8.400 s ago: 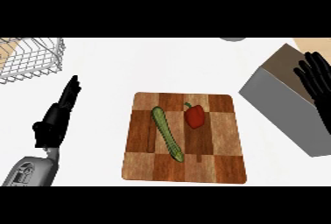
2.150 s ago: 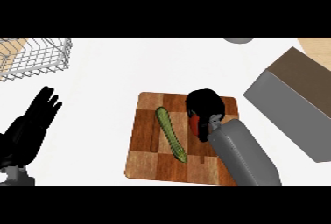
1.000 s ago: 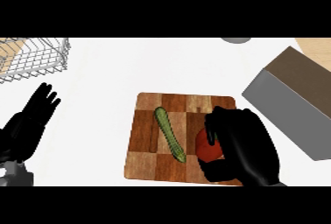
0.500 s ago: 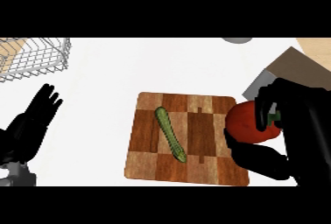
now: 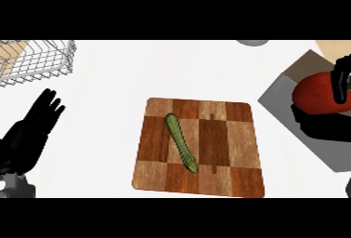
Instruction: Pick the bell pepper from the cutting board and place it in the cardboard box
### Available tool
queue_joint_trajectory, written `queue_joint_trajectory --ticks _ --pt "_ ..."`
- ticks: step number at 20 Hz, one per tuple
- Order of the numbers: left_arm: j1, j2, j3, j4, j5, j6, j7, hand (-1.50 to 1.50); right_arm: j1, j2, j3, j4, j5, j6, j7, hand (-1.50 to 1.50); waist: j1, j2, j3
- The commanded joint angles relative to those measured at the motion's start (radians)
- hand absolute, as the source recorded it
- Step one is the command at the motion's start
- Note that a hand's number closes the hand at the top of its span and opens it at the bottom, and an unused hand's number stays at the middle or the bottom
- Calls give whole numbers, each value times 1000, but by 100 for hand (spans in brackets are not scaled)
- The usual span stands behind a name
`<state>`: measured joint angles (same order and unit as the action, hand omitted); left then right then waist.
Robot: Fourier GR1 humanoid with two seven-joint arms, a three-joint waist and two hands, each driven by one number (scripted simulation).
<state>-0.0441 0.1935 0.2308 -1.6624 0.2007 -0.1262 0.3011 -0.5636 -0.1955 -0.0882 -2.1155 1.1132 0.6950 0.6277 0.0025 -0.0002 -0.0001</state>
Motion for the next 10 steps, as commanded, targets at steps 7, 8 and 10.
queue_joint_trajectory --ticks 7,8,10 --pt "16 11 18 -13 22 -28 1 0 106 -119 -115 242 -52 -254 -272 150 1 1 0" --pt "-22 0 12 71 -15 -14 -56 0 98 -103 -109 239 -56 -263 -257 150 -1 1 0" --pt "23 -28 -38 -27 -41 4 -10 0 52 -130 -139 320 -68 -277 -273 150 2 0 0"
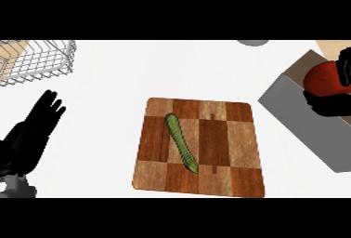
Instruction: Pick the bell pepper from the cutting board and place it in the cardboard box
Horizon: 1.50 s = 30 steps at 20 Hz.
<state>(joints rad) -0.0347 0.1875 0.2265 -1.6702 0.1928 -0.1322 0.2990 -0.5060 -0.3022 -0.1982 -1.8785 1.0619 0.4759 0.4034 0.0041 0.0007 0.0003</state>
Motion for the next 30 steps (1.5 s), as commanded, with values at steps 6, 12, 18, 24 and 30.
queue_joint_trajectory --ticks 6,12,18,24,30 --pt "-48 17 15 -4 20 8 56 0 112 -11 -49 291 -39 -216 -213 150 2 1 0" --pt "-23 19 19 -25 18 4 47 0 138 0 -113 448 -70 -180 -160 -150 3 1 1" --pt "30 -15 6 37 -6 -19 -60 0 221 49 -89 388 -143 -237 -292 -150 -3 -1 0" --pt "-12 -6 -3 41 -27 4 -26 0 109 116 -311 396 -364 -371 -307 -150 -6 0 1" --pt "9 -20 -12 -15 -27 20 1 0 49 36 -481 373 -582 -307 -238 -150 -7 -3 0"
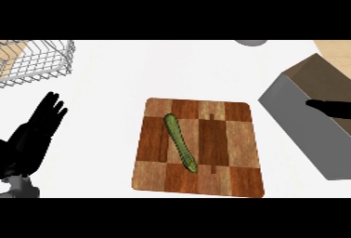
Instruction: Pick the bell pepper from the cutting board and place it in the cardboard box
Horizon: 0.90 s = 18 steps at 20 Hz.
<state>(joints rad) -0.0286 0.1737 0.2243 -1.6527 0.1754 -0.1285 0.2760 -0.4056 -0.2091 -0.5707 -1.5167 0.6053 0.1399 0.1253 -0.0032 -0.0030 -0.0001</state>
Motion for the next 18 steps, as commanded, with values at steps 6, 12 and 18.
queue_joint_trajectory --ticks 6,12,18 --pt "-37 5 6 -38 6 28 56 0 80 -164 -247 8 -333 151 -3 -150 -9 0 0" --pt "7 -6 11 -3 8 -2 -3 0 154 -331 -330 176 -452 252 -141 -150 0 3 1" --pt "44 -26 -7 -39 1 -6 -9 0 158 -418 -305 259 -509 271 -157 -150 6 3 0"
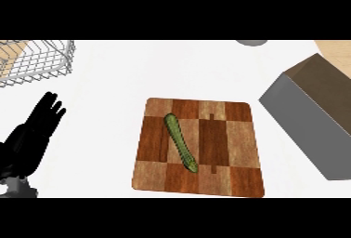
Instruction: Pick the bell pepper from the cutting board and place it in the cardboard box
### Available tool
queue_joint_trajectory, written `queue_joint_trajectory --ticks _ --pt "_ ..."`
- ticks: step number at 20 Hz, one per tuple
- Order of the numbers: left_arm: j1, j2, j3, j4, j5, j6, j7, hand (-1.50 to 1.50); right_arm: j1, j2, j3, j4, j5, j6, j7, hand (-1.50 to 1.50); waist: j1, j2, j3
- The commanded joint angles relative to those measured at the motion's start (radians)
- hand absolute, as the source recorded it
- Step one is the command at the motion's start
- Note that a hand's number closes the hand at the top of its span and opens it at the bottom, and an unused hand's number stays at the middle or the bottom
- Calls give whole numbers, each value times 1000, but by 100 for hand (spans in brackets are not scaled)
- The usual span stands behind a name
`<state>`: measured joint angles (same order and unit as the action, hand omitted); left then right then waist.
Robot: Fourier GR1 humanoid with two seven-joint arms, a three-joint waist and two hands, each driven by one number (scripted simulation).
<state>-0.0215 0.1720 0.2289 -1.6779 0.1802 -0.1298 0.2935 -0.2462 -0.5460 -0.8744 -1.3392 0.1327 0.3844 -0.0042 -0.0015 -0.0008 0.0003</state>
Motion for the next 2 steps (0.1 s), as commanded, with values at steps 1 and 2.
queue_joint_trajectory --ticks 1,2 --pt "15 0 3 -2 -3 -9 -14 0 63 -23 18 46 -18 -5 -72 -150 2 1 0" --pt "22 37 43 -23 44 -39 15 0 72 -70 -8 115 -21 31 -129 -150 3 1 0"
